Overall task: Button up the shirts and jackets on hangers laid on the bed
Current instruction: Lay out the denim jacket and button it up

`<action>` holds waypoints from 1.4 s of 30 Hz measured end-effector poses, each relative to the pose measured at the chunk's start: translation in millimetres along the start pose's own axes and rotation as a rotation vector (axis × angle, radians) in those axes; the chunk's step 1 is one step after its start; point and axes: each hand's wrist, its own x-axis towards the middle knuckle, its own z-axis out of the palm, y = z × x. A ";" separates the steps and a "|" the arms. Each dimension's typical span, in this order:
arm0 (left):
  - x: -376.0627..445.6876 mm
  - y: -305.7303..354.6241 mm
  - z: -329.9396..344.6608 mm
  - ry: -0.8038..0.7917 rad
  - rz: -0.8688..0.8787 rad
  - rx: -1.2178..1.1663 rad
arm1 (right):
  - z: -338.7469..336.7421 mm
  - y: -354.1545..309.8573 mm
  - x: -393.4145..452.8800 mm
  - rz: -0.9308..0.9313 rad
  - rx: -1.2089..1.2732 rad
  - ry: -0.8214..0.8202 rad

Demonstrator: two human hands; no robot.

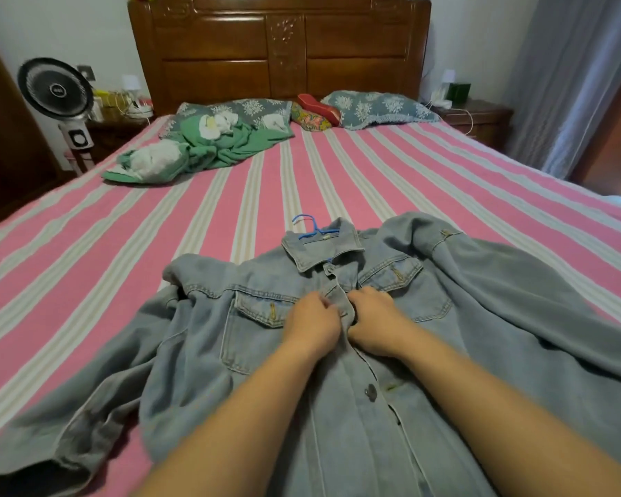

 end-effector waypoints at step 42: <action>-7.9 4.7 9.8 -0.155 -0.065 -0.493 | -18.6 19.6 3.7 0.198 1.292 -0.005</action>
